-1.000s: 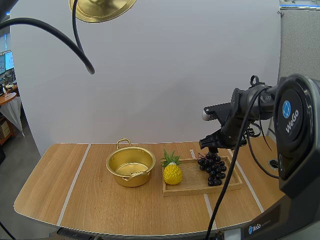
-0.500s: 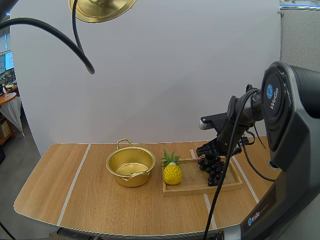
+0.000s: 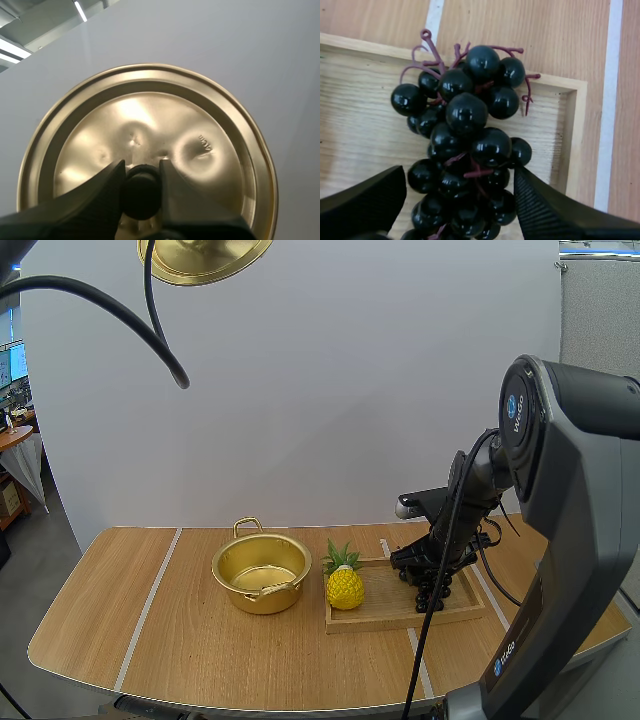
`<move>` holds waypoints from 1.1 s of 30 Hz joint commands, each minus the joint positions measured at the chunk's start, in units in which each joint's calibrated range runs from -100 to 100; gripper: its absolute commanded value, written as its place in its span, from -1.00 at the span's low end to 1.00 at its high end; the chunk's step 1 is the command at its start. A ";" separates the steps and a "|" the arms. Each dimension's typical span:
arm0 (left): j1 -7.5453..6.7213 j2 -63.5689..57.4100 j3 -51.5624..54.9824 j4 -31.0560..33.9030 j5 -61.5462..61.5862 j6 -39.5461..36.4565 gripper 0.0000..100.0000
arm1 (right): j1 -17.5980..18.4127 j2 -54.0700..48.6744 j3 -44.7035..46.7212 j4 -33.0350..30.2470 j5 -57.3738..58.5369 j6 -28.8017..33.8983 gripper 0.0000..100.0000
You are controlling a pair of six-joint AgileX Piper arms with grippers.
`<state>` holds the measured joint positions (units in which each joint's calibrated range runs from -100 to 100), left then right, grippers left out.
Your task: Open the pot, put the grape inside, and close it
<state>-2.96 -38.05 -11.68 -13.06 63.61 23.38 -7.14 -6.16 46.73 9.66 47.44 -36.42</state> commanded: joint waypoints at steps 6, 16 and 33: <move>-0.18 -0.26 -0.40 0.39 -1.38 -0.52 -1.00 | -0.18 3.02 -0.24 0.81 -2.58 -0.63 1.00; -0.18 -0.26 -0.40 0.39 -1.38 -0.52 -1.00 | -0.18 3.14 -0.24 0.81 -4.39 -0.63 0.01; -0.18 -0.26 -0.40 0.39 -1.38 -0.52 -1.00 | -0.18 2.91 -0.24 1.25 -2.53 -0.08 -1.00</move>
<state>-2.96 -38.05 -11.68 -13.06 63.61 23.38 -7.20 -3.25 46.34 10.25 42.90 -36.62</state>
